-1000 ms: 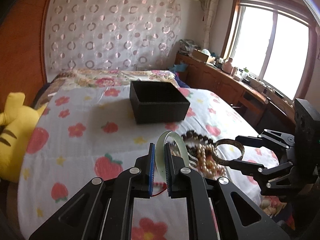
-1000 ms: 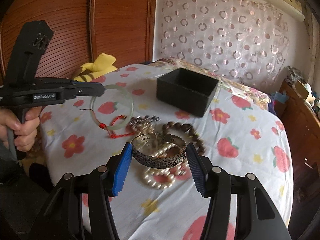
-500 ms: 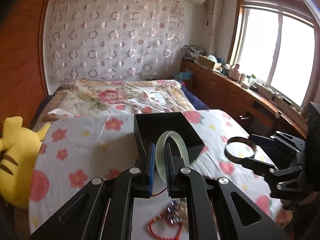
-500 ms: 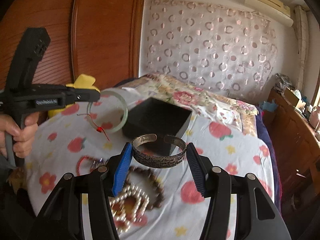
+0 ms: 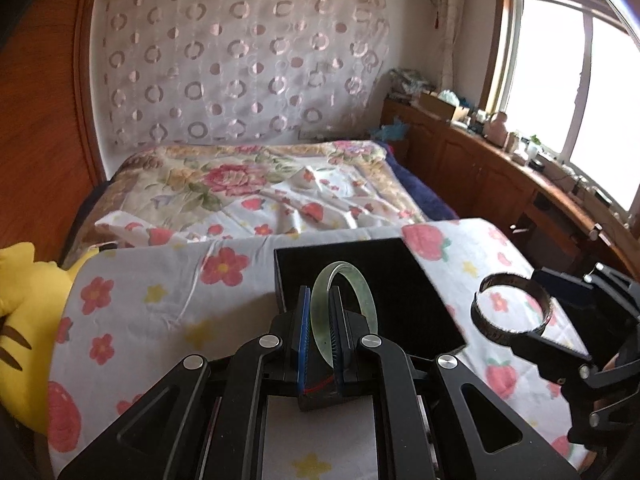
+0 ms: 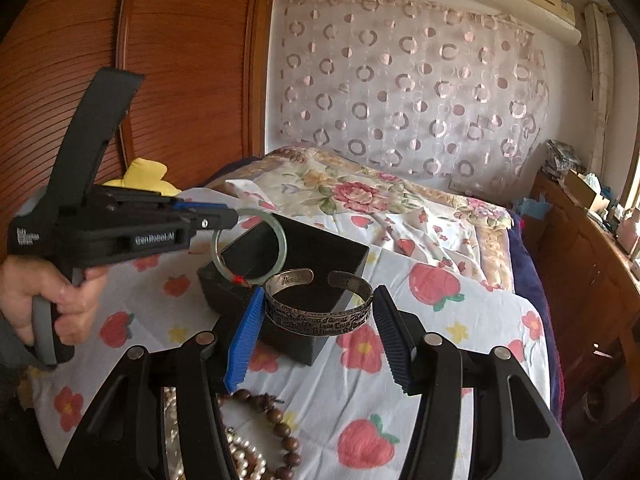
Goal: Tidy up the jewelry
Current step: 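Lower the jade bangle and silver cuff into the black box, opening both grippers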
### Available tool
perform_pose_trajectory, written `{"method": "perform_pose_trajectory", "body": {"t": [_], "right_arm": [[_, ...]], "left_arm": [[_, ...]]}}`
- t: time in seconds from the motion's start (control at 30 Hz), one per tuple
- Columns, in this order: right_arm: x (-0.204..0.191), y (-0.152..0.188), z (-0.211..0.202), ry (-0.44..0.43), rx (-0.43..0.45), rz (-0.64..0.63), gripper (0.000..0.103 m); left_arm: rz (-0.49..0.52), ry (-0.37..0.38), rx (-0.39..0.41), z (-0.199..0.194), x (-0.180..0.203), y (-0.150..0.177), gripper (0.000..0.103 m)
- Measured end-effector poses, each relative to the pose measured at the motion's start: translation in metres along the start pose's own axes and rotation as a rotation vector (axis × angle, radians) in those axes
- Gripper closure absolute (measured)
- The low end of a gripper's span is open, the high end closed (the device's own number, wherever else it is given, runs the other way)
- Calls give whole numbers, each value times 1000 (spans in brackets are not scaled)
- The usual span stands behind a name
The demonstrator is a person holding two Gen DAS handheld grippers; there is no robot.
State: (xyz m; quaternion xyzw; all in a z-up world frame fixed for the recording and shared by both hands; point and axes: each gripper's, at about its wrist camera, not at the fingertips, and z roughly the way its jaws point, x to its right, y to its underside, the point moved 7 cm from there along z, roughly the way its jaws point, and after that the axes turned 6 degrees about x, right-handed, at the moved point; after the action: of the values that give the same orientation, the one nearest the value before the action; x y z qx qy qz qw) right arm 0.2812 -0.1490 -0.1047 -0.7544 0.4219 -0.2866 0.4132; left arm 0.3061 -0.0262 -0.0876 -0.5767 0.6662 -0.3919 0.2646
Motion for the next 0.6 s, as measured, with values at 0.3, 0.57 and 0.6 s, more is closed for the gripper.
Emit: {"method": "perform_pose_trajectory", "body": {"t": [0.3, 0.57, 0.6], "right_arm": [[-10, 2, 32, -40, -40, -24, 45], [-18, 5, 62, -67, -78, -34, 45], [-19, 5, 65, -72, -85, -31, 45]], "left_arm": [[-11, -11, -7, -3, -9, 7, 79], [-18, -34, 50, -44, -26, 19, 56], [-19, -35, 51, -47, -27, 21, 54]]}}
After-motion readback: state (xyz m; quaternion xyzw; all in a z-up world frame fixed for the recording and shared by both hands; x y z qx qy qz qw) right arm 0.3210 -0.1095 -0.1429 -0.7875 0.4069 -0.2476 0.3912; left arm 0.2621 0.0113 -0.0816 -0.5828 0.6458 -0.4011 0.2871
